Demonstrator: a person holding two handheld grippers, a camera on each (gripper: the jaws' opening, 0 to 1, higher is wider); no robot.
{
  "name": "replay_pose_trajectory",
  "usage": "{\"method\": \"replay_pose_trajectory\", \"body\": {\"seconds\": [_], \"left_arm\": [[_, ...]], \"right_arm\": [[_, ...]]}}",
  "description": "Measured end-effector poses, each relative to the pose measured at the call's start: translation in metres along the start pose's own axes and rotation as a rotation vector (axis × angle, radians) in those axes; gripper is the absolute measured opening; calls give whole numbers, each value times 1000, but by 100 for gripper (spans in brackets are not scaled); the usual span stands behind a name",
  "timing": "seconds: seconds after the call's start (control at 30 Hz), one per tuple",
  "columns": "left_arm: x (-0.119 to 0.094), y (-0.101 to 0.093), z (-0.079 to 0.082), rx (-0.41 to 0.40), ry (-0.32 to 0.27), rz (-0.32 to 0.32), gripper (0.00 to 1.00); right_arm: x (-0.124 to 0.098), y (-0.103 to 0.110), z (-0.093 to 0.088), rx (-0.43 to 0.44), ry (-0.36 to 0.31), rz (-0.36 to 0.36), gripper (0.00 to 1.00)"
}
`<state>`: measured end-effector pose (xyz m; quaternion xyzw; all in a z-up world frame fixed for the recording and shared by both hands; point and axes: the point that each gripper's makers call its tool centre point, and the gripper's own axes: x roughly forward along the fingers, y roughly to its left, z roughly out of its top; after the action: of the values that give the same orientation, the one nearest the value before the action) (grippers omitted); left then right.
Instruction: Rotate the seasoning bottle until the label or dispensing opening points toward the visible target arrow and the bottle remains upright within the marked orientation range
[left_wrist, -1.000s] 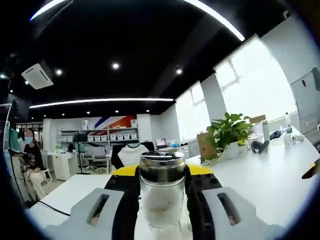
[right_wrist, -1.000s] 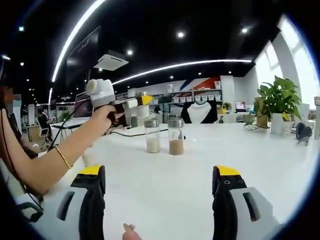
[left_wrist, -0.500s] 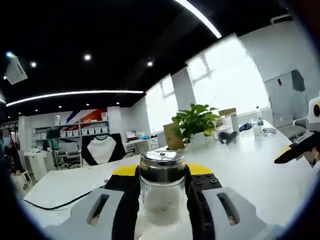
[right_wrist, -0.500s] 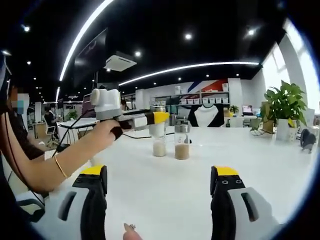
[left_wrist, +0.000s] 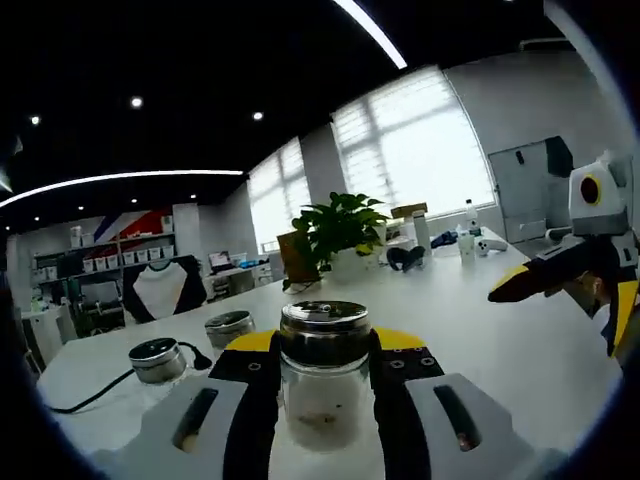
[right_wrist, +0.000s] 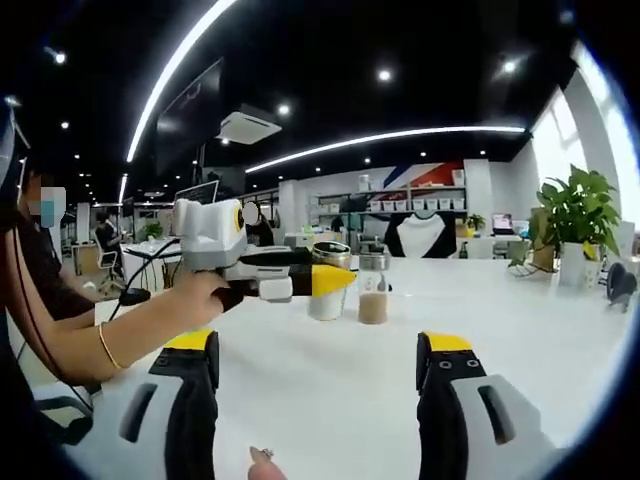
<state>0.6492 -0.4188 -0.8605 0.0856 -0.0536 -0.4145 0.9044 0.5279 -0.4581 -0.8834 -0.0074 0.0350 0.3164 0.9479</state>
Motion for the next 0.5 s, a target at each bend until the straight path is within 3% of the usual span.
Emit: {"method": "replay_pose_trajectory", "body": {"seconds": [0.27, 0.5], "left_arm": [[1, -27, 0, 20, 3, -138, 36], [1, -44, -3, -42, -16, -219, 36]], "right_arm": [[0, 3, 3, -6, -7, 12, 78], [1, 3, 7, -12, -18, 12, 78]]}}
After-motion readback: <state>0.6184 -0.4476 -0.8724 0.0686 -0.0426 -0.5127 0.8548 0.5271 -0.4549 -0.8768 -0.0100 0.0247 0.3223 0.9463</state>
